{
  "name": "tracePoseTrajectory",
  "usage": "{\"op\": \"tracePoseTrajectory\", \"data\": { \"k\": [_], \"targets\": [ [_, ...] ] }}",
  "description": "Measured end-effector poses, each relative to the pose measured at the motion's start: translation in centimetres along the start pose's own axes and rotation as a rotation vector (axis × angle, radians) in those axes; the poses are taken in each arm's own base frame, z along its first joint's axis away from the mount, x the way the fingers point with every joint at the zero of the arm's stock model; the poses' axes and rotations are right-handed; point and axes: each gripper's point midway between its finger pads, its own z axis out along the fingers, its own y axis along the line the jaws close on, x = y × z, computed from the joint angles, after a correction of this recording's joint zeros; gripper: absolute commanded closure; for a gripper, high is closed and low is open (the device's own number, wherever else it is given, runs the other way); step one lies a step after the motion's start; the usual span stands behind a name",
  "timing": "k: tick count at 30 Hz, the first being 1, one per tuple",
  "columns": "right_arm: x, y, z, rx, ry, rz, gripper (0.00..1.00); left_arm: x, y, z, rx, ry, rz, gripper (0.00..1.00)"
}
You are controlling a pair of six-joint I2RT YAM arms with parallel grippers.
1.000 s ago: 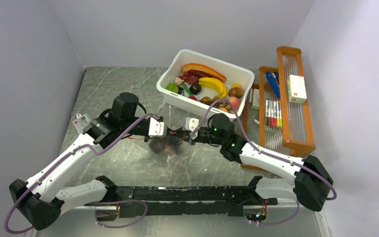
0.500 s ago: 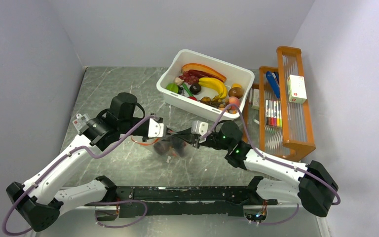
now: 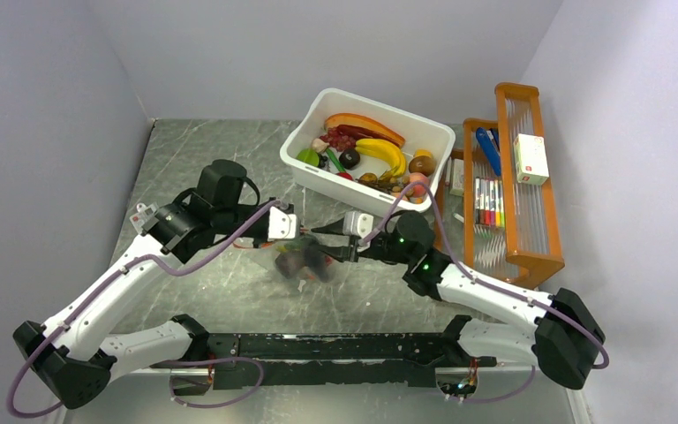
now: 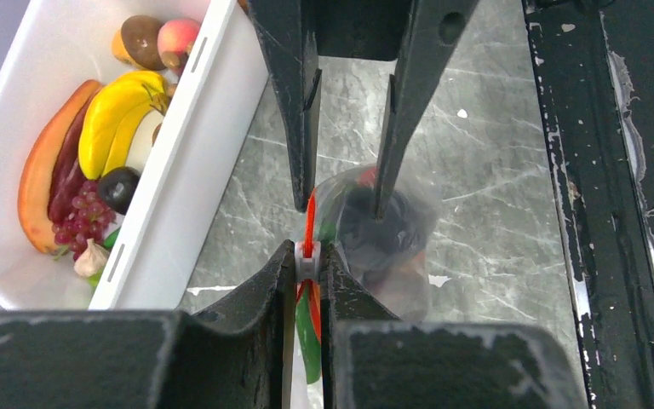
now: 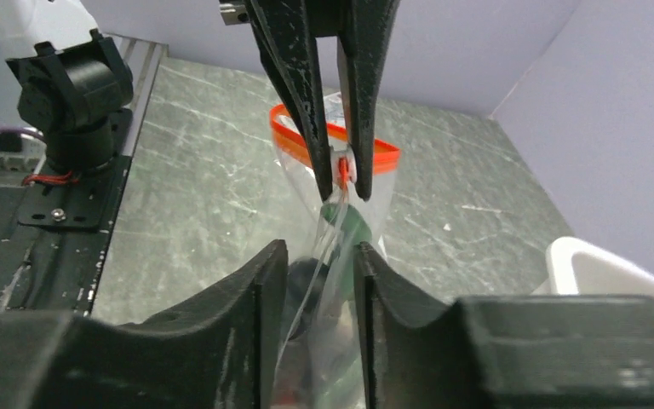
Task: Place the food in the zip-top bag and seal the zipper
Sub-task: Zip the zipper food storage bag.
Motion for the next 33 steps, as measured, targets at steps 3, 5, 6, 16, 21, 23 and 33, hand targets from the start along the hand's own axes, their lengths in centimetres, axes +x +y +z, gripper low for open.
{"op": "tracePoseTrajectory", "data": {
  "k": [3, 5, 6, 16, 21, 23, 33],
  "targets": [
    [-0.8, -0.2, 0.6, -0.026, 0.002, -0.008, 0.65, -0.4, 0.6, 0.0, -0.008, -0.003, -0.001, 0.93],
    [-1.2, -0.5, 0.9, -0.034, 0.005, -0.014, 0.72, -0.9, 1.2, 0.1, -0.008, -0.007, 0.0, 0.93],
    [-1.4, -0.6, 1.0, -0.034, 0.007, -0.017, 0.76, -1.1, 1.4, 0.2, -0.007, -0.009, 0.001, 0.93],
    [-0.8, -2.4, 1.1, 0.047, 0.051, -0.029, 1.0, -0.8, 1.7, 0.8, 0.023, 0.006, -0.005, 0.93],
    [-0.7, -2.0, 0.1, 0.069, 0.031, -0.027, 1.0, 0.2, 0.6, 0.8, 0.036, 0.018, -0.007, 0.93],
    [-0.7, -1.8, -0.1, 0.068, 0.022, -0.021, 1.0, 0.5, 0.3, 0.9, 0.041, 0.02, -0.007, 0.93],
    [-1.1, -1.4, -1.4, 0.081, -0.022, 0.003, 1.0, 0.9, 0.0, 1.0, 0.037, 0.024, -0.01, 0.93]
  ]
}}
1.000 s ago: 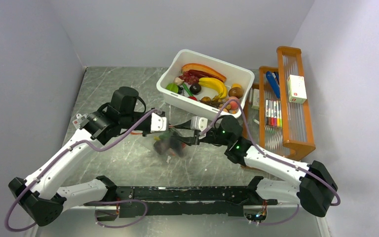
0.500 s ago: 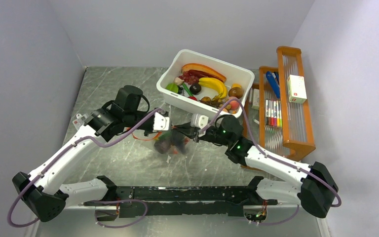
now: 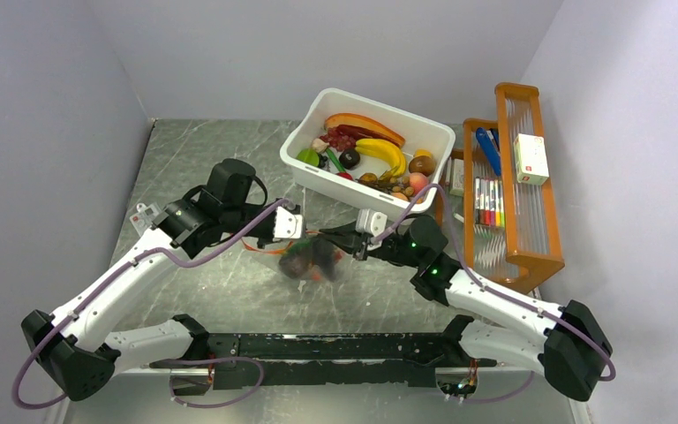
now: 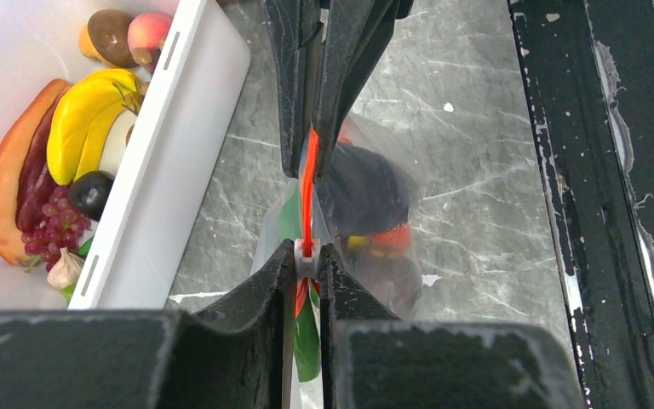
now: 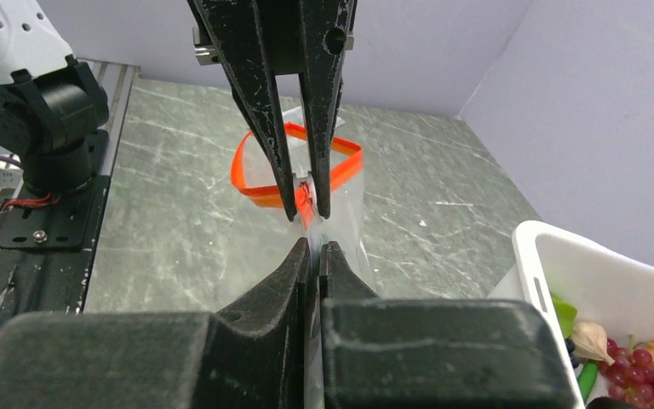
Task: Place the food in the zip-top bag and seal the zipper
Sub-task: Zip the zipper food storage bag.
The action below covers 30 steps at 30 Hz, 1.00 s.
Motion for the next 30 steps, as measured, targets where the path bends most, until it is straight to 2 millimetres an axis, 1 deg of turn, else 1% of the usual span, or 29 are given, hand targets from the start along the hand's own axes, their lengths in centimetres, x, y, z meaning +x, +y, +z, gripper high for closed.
{"op": "tracePoseTrajectory", "data": {
  "k": [4, 8, 12, 14, 17, 18, 20, 21, 23, 24, 25, 26, 30],
  "targets": [
    [-0.1, 0.1, -0.2, -0.011, -0.004, 0.001, 1.0, -0.4, 0.0, -0.1, 0.002, -0.012, -0.02, 0.93],
    [-1.2, -0.4, -1.4, 0.037, -0.048, -0.013, 1.0, -1.1, 0.3, -0.3, -0.009, -0.027, -0.013, 0.93],
    [-2.3, -2.3, -2.8, 0.128, -0.067, -0.032, 1.0, -0.6, 0.5, -0.6, -0.034, -0.004, -0.012, 0.93],
    [-2.5, -2.8, -3.2, 0.154, -0.068, -0.031, 1.0, -0.4, 0.5, -0.7, -0.044, 0.004, -0.013, 0.93],
    [-2.5, -3.6, -3.6, 0.188, -0.066, -0.035, 1.0, 0.6, 0.1, -0.9, -0.053, 0.031, -0.04, 0.93],
    [-2.3, -3.7, -3.6, 0.192, -0.059, -0.032, 0.97, 0.8, -0.1, -0.9, -0.054, 0.038, -0.047, 0.93],
    [-1.7, -3.5, -3.6, 0.176, -0.04, -0.025, 0.7, 1.1, -0.3, -0.9, -0.055, 0.046, -0.06, 0.93],
    [-1.3, -3.0, -3.4, 0.149, -0.023, -0.018, 0.61, 1.1, -0.4, -1.0, -0.056, 0.046, -0.065, 0.93],
    [-0.7, -2.4, -3.0, 0.09, 0.022, -0.009, 0.49, 1.0, -0.4, -1.1, -0.058, 0.043, -0.069, 0.93],
    [-0.7, -2.2, -2.7, 0.062, 0.041, -0.007, 0.44, 0.9, -0.4, -1.2, -0.057, 0.044, -0.071, 0.93],
    [-1.0, -2.2, -2.3, 0.035, 0.054, -0.007, 0.4, 0.8, -0.4, -1.3, -0.057, 0.044, -0.071, 0.93],
    [-1.5, -2.1, -2.0, 0.009, 0.06, -0.011, 0.39, 0.6, -0.3, -1.3, -0.058, 0.043, -0.07, 0.93],
    [-3.9, -1.8, -1.5, -0.062, 0.046, -0.037, 0.37, 0.1, 0.3, -1.4, -0.064, 0.038, -0.063, 0.93]
  ]
}}
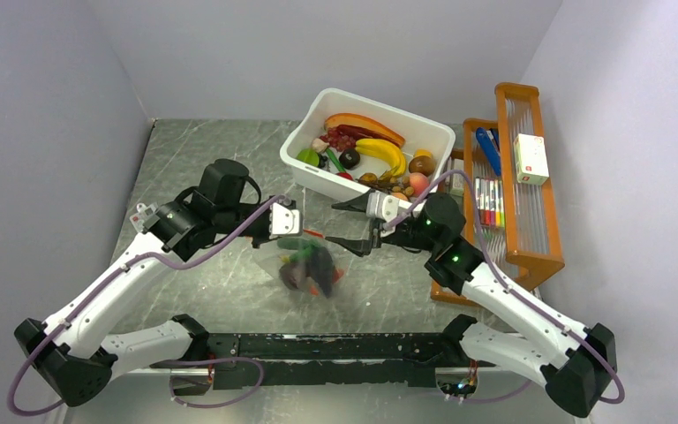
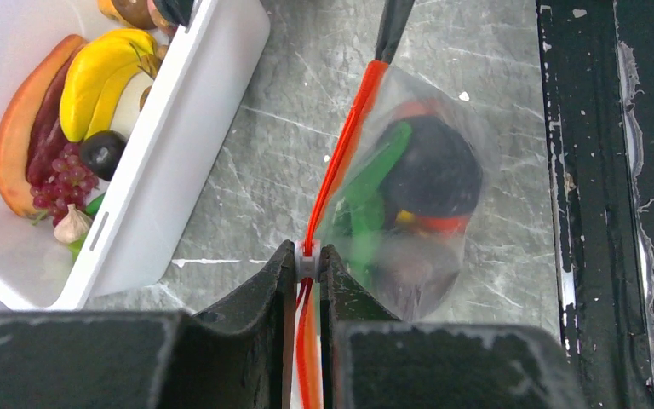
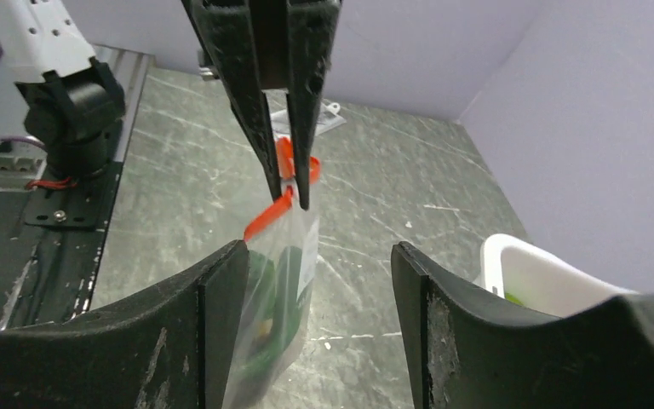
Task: Place the food in the zip-top bag and seal the zipper
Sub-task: Zip the zipper food storage bag.
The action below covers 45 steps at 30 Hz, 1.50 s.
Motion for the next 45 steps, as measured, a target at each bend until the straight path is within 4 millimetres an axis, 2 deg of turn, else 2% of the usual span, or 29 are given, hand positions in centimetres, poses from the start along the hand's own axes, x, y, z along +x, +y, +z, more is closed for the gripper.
{"op": "tracePoseTrajectory", "data": {
  "k": [5, 11, 18, 27, 28, 31, 33, 40, 45],
  "targets": [
    [-1.4, 0.6, 0.6, -0.075, 0.004, 0.019, 0.37, 0.4, 0.1, 0.5, 0.013, 0.009, -0.011, 0.93],
    [-1.1, 2.1, 1.2, -0.121, 0.014, 0.116, 0.32, 0.6, 0.1, 1.0, 0.024, 0.012, -0.018, 0.93],
    [1.0, 2.3, 2.7, -0.097, 0.097, 0.213, 0.35, 0.3, 0.1, 1.1, 0.032, -0.002, -0.016, 0.93],
    [3.3, 1.7, 4.6, -0.059, 0.165, 0.278, 0.48, 0.2, 0.0, 1.1, 0.037, -0.011, -0.018, 0.93],
    [3.5, 1.6, 4.7, -0.056, 0.17, 0.283, 0.55, 0.1, 0.0, 1.1, 0.036, -0.012, -0.017, 0.93],
    [3.9, 1.4, 5.0, -0.049, 0.178, 0.29, 0.86, 0.1, 0.1, 1.1, 0.034, -0.014, -0.015, 0.93],
    [3.9, 1.4, 5.1, -0.047, 0.178, 0.3, 1.0, 0.0, 0.1, 1.1, 0.032, -0.015, -0.013, 0.93],
    [3.5, 1.4, 4.8, -0.028, 0.167, 0.281, 1.0, -0.1, 0.4, 0.9, 0.007, -0.027, 0.002, 0.93],
    [3.2, 1.1, 3.6, 0.026, 0.16, 0.235, 1.0, 0.2, 0.0, 0.8, 0.0, -0.029, 0.008, 0.93]
  ]
}}
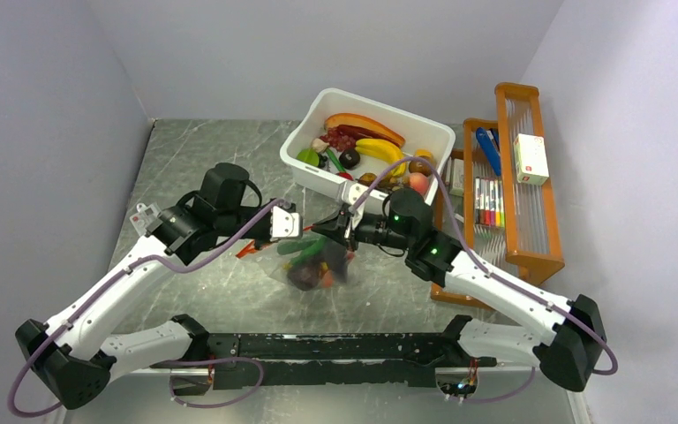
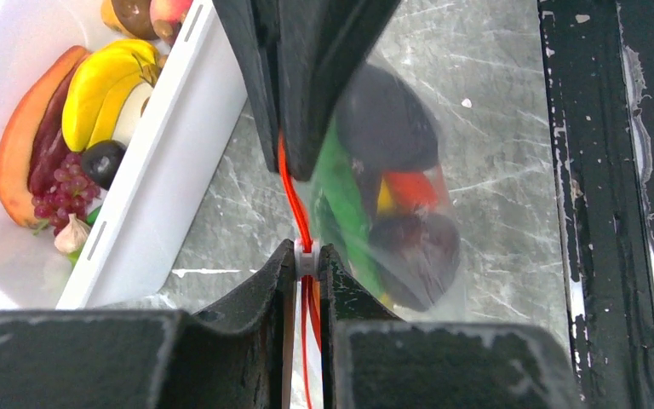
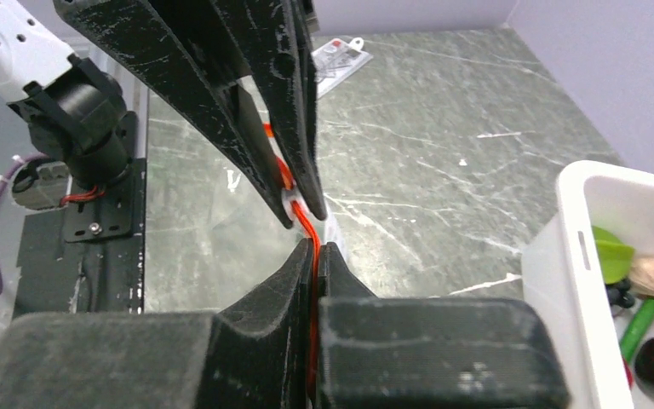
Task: Place the food in the zip-top bag and seal the zipper
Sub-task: Zip the zipper food storage bag.
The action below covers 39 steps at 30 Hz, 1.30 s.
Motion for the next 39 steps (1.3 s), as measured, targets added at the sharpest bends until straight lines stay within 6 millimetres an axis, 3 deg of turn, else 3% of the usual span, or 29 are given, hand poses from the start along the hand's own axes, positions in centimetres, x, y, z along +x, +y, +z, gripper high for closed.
{"op": "tracePoseTrajectory", "data": {
  "k": [10, 21, 32, 39],
  "targets": [
    [-0.4, -0.9, -1.8, 0.095, -0.029, -0.042, 1.0, 0.8, -0.6, -0.9, -0.035, 0.023, -0.009, 0.93],
    [-0.4, -4.7, -5.2, 0.341, -0.088, -0.04, 1.0, 1.7, -0.8, -2.2, -0.114, 0.053, -0.03, 0.93],
    [0.9, -10.5, -9.2, 0.651, -0.061, 0.006, 1.0, 3.5, -0.7, -1.9, -0.13, 0.118, -0.076, 0.93],
    [1.6, -11.1, -9.1, 0.647, -0.035, 0.033, 1.0, 4.2, -1.0, -1.5, -0.141, 0.111, -0.092, 0.93]
  ]
}}
